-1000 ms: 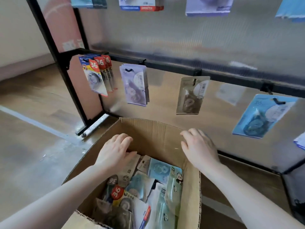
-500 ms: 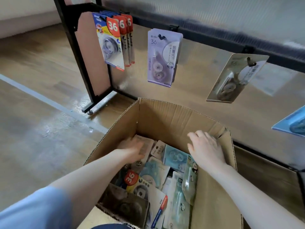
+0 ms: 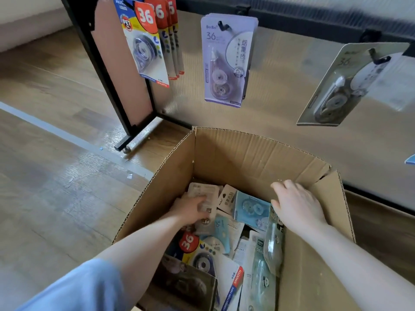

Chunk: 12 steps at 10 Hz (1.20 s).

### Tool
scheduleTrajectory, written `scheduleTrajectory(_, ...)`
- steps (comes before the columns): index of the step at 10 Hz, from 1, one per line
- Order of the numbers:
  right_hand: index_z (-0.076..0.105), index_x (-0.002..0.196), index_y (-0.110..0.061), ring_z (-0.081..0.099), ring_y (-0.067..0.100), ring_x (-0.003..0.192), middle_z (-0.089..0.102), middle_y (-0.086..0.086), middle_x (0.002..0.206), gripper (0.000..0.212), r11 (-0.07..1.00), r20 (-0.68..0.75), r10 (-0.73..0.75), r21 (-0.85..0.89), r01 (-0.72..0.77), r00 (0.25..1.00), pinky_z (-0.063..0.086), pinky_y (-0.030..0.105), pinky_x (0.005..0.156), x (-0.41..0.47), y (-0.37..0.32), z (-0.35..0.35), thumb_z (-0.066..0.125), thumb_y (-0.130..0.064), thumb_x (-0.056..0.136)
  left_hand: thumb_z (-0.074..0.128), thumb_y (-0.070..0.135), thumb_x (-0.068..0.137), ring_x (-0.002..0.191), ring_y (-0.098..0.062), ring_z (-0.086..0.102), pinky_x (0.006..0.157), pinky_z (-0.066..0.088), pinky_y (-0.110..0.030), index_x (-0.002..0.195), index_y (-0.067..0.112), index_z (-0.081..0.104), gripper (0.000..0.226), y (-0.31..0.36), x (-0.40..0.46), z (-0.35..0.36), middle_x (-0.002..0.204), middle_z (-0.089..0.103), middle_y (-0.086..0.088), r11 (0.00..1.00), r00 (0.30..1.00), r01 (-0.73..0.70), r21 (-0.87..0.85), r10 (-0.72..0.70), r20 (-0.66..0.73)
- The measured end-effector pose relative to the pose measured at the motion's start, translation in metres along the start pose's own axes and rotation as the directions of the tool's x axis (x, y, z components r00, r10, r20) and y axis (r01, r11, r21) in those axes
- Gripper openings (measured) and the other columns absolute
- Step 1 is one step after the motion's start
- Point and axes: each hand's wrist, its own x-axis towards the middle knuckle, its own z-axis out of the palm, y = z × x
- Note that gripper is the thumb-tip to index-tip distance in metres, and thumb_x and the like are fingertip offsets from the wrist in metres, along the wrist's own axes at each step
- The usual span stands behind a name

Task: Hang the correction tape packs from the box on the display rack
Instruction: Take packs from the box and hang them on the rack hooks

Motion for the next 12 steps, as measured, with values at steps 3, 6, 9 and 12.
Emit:
scheduleTrajectory(3,0.046,0.123,-0.02,0.051,0.023,0.109,0.051,0.004,0.118,0.027,0.999,0.048,0.042,-0.016,-0.042,0.998,0.041,0.031,0.085,-0.004,0.007,0.002,0.041,-0.029,0.098,0.044,-0.005,0.095,0.114,-0.021,0.054,0.092,0.049,-0.027,0.129,0.011,0.058,0.04,-0.024,0.019,0.017,0.127,0.05,-0.005,0.849,0.963,-0.138,-0.51,-0.005,-0.269)
scheduleTrajectory(6,0.045,0.121,-0.019,0.052,0.023,0.108,0.051,0.004,0.118,0.025,1.0,0.057,0.016,-0.015,-0.015,0.998,0.041,0.032,0.082,-0.006,0.007,0.002,0.042,-0.029,0.098,0.058,0.013,0.093,0.096,-0.006,0.061,0.081,0.052,-0.021,0.142,0.038,0.025,0.064,-0.005,0.022,0.023,0.107,0.059,0.006,0.665,0.979,-0.194,-0.721,0.082,-0.188)
scheduleTrajectory(9,0.044,0.126,-0.02,0.051,0.023,0.11,0.049,0.004,0.121,0.03,0.999,0.064,0.036,-0.003,-0.036,0.997,0.042,0.032,0.085,-0.008,0.009,-0.001,0.041,-0.029,0.098,0.06,0.002,0.089,0.125,-0.018,0.044,0.094,0.048,-0.028,0.148,0.046,0.001,0.095,0.003,0.036,0.029,0.145,0.033,-0.003,0.899,0.877,-0.433,-0.06,0.405,-0.257)
scheduleTrajectory(12,0.043,0.127,-0.02,0.052,0.024,0.11,0.049,0.005,0.123,0.03,0.997,0.058,0.064,0.03,-0.066,0.996,0.043,0.032,0.085,-0.008,0.012,-0.002,0.042,-0.029,0.098,0.078,0.001,0.07,0.128,-0.037,0.048,0.102,0.041,-0.056,0.097,0.017,0.074,0.031,0.026,0.04,-0.01,0.129,0.06,-0.011,0.503,0.544,-0.656,0.562,0.832,-0.11)
